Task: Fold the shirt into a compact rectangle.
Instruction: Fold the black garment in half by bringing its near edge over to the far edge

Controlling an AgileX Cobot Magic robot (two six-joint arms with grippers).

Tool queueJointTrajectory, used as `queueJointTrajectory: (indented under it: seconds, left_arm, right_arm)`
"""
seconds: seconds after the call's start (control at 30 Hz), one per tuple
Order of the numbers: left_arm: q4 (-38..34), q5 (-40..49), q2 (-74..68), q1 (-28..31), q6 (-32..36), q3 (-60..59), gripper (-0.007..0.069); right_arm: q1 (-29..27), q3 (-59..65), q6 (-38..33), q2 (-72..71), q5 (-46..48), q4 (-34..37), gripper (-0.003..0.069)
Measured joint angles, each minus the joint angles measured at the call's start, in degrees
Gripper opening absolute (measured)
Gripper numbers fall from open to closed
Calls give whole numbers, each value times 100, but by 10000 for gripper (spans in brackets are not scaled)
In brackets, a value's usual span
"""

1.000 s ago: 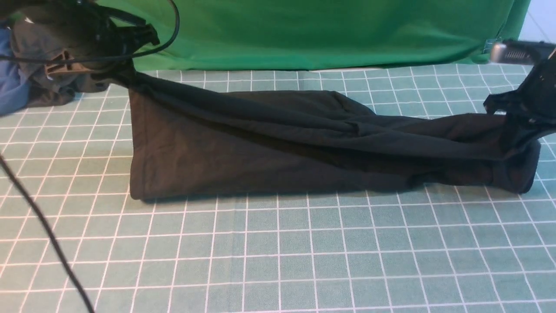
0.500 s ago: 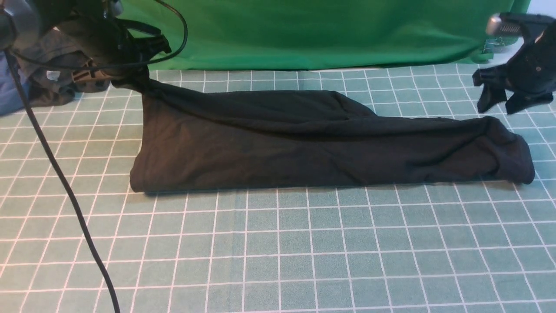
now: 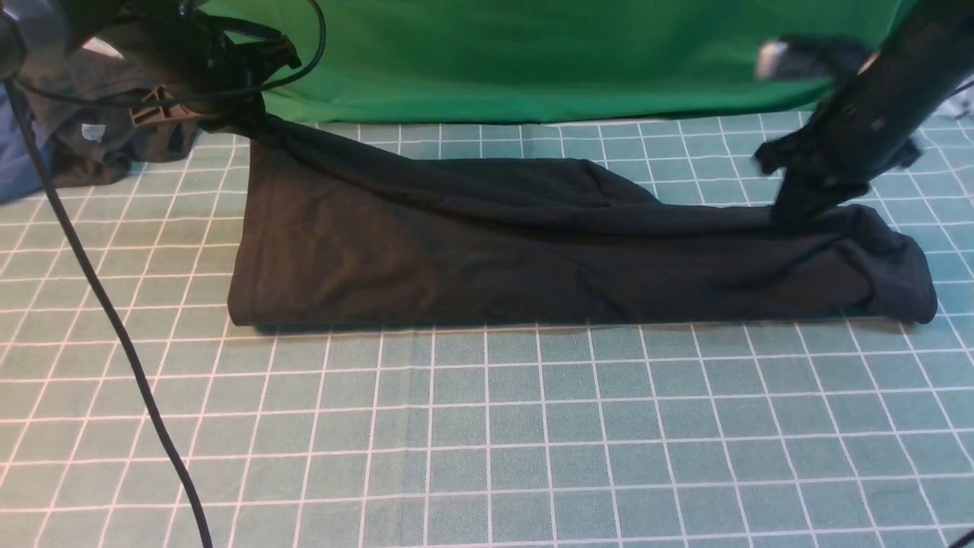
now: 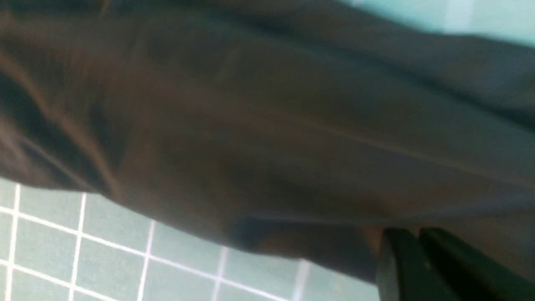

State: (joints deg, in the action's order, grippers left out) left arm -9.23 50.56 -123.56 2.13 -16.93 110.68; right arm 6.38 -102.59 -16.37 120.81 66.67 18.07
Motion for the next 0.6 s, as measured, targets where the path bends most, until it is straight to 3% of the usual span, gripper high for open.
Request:
queueJointTrajectory:
  seconds: [0.43,0.6]
  left_arm:
    - [8,-212,0,0,0,0,13]
    - [4,-403,0,0,0,0,27]
  right_arm:
    - [157,39,166,872,-3272,20,36]
    - [157,-167,253,876,-3237,20,47]
